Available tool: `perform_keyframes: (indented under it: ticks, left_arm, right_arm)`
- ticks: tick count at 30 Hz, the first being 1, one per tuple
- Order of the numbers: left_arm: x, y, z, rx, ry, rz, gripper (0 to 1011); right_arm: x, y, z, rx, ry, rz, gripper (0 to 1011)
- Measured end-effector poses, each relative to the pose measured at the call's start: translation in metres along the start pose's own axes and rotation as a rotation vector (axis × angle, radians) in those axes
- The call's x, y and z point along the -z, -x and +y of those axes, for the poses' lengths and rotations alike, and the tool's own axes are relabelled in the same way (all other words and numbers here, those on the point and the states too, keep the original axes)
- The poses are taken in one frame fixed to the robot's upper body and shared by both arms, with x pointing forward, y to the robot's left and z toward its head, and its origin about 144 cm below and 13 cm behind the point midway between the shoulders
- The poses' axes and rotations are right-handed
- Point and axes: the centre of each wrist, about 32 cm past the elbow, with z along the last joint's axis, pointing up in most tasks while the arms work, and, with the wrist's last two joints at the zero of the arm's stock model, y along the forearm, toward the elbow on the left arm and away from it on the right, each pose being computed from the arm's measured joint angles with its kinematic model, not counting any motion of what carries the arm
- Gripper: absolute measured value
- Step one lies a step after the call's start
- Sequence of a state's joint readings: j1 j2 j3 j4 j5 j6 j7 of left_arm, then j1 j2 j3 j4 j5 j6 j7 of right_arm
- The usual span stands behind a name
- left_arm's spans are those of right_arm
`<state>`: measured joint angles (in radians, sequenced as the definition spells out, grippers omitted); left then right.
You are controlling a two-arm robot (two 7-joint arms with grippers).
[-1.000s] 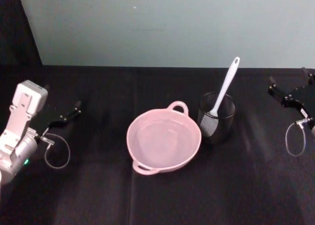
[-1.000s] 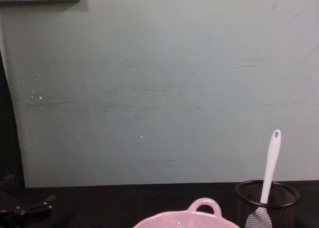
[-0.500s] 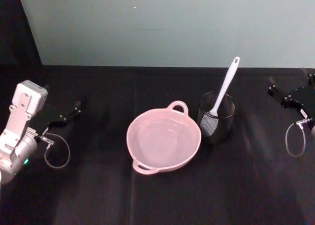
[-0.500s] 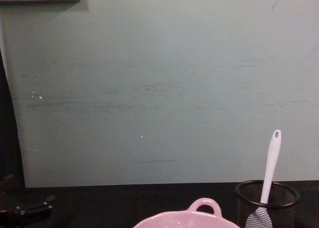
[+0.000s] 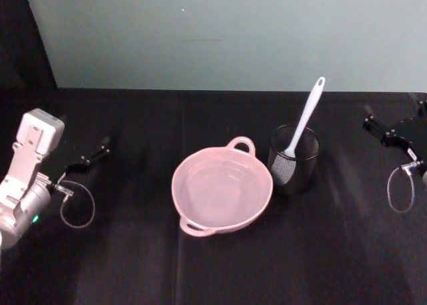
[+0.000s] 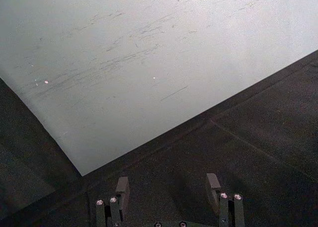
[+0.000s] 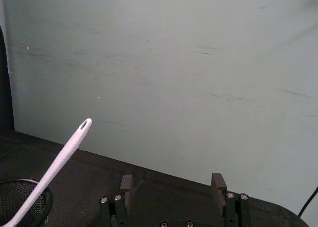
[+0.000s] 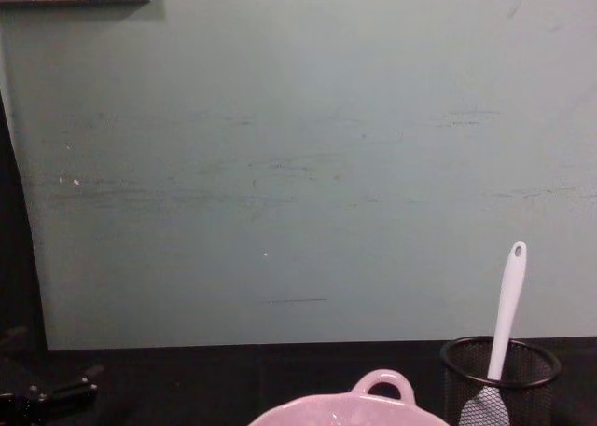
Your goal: Use the one hand to pick up the spoon and stir the clear water in the bowl.
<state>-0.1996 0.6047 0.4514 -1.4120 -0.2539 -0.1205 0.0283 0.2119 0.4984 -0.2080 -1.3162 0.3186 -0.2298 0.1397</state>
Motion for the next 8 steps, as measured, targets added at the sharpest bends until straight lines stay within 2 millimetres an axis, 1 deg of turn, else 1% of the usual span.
perform_keyframes:
  ticks: [8]
  left_arm:
    - [0.0, 0.0, 0.0, 0.0, 0.0, 0.0, 1011]
  right_arm:
    - [0.0, -0.0001, 0.0, 0.0, 0.0, 0.0, 1000]
